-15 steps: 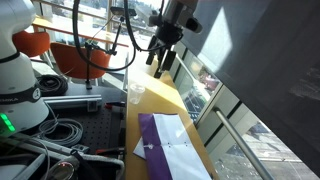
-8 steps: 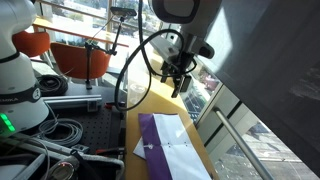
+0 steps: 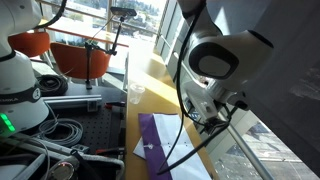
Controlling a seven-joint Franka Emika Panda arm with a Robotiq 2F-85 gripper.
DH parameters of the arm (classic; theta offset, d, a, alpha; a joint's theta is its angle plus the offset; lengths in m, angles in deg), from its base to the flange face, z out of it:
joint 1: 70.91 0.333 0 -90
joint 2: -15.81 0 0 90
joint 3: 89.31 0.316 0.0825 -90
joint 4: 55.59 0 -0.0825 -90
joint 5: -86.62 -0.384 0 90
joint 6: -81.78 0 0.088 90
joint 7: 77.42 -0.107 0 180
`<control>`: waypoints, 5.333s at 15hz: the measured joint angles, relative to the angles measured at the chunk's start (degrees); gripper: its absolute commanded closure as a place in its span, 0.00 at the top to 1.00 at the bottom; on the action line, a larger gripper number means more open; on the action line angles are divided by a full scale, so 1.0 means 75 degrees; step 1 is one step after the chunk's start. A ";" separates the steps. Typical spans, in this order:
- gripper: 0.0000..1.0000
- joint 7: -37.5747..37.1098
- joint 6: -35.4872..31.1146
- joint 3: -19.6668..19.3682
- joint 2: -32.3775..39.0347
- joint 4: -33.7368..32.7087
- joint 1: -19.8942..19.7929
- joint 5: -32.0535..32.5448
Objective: Close the folder
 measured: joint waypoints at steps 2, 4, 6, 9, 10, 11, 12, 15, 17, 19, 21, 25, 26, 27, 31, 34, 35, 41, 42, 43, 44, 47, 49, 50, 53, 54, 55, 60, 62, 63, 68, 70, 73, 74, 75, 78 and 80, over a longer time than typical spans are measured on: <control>1.00 0.0060 0.0006 0.0087 0.0807 -0.0799 -0.0354 0.0004; 1.00 0.0060 0.0023 0.0151 0.1557 -0.1551 -0.0596 0.0046; 1.00 0.0053 0.0134 0.0204 0.2231 -0.2272 -0.0762 0.0126; 1.00 0.0013 0.0407 0.0262 0.3160 -0.3347 -0.0924 0.0222; 1.00 -0.0030 0.0518 0.0267 0.3433 -0.3681 -0.0956 0.0285; 1.00 -0.0076 0.0609 0.0269 0.3704 -0.3998 -0.0985 0.0357; 1.00 -0.0134 0.0713 0.0269 0.3956 -0.4291 -0.1017 0.0437; 1.00 -0.0277 0.0952 0.0269 0.4688 -0.5104 -0.1147 0.0625; 1.00 -0.0345 0.1089 0.0270 0.5096 -0.5563 -0.1248 0.0739; 1.00 -0.0348 0.1201 0.0277 0.5442 -0.5960 -0.1361 0.0746; 1.00 -0.0348 0.1318 0.0307 0.5773 -0.6326 -0.1476 0.0746; 1.00 -0.0378 0.1466 0.0395 0.6408 -0.6982 -0.1641 0.0746; 1.00 -0.0403 0.1482 0.0427 0.6550 -0.7133 -0.1662 0.0746; 1.00 -0.0441 0.1510 0.0456 0.6682 -0.7286 -0.1670 0.0746; 0.66 -0.0640 0.1754 0.0622 0.7093 -0.7862 -0.1666 0.0746; 0.42 -0.0777 0.2005 0.0708 0.7319 -0.8235 -0.1665 0.0741; 0.34 -0.0828 0.2095 0.0726 0.7389 -0.8362 -0.1665 0.0739; 0.00 -0.1071 0.2640 0.0870 0.7626 -0.9072 -0.1661 0.0700; 0.00 -0.1101 0.2690 0.0898 0.7625 -0.9164 -0.1654 0.0673; 0.00 -0.1127 0.2734 0.0923 0.7625 -0.9254 -0.1643 0.0654; 0.00 -0.1150 0.2798 0.0944 0.7621 -0.9340 -0.1627 0.0647; 0.00 -0.1216 0.2967 0.0952 0.7560 -0.9553 -0.1535 0.0648; 0.00 -0.1247 0.3139 0.0946 0.7412 -0.9674 -0.1436 0.0681; 0.00 -0.1263 0.3276 0.0934 0.7281 -0.9712 -0.1367 0.0729; 0.00 -0.1355 0.3792 0.0851 0.6712 -0.9760 -0.1072 0.0980; 0.00 -0.1408 0.3971 0.0807 0.6512 -0.9776 -0.0955 0.1105; 0.00 -0.1471 0.4179 0.0747 0.6302 -0.9791 -0.0813 0.1250; 0.00 -0.1650 0.4640 0.0503 0.5434 -0.9740 0.0045 0.1911; 0.00 -0.1672 0.4638 0.0461 0.5225 -0.9575 0.0374 0.2089; 0.00 -0.1679 0.4620 0.0447 0.5156 -0.9461 0.0512 0.2175; 0.00 -0.1671 0.4117 0.0227 0.4941 -0.8697 0.0955 0.2856; 0.00 -0.1635 0.3756 0.0043 0.4814 -0.8355 0.1029 0.3261; 0.00 -0.1548 0.3196 -0.0094 0.4470 -0.7690 0.1038 0.3736; 0.00 -0.1542 0.3013 -0.0096 0.4330 -0.7417 0.1043 0.3873; 0.00 -0.1542 0.2835 -0.0095 0.4183 -0.7129 0.1062 0.4000; 0.00 -0.1554 0.2367 -0.0081 0.3739 -0.6216 0.1186 0.4199; 0.00 -0.1586 0.2096 -0.0052 0.3449 -0.5600 0.1297 0.4277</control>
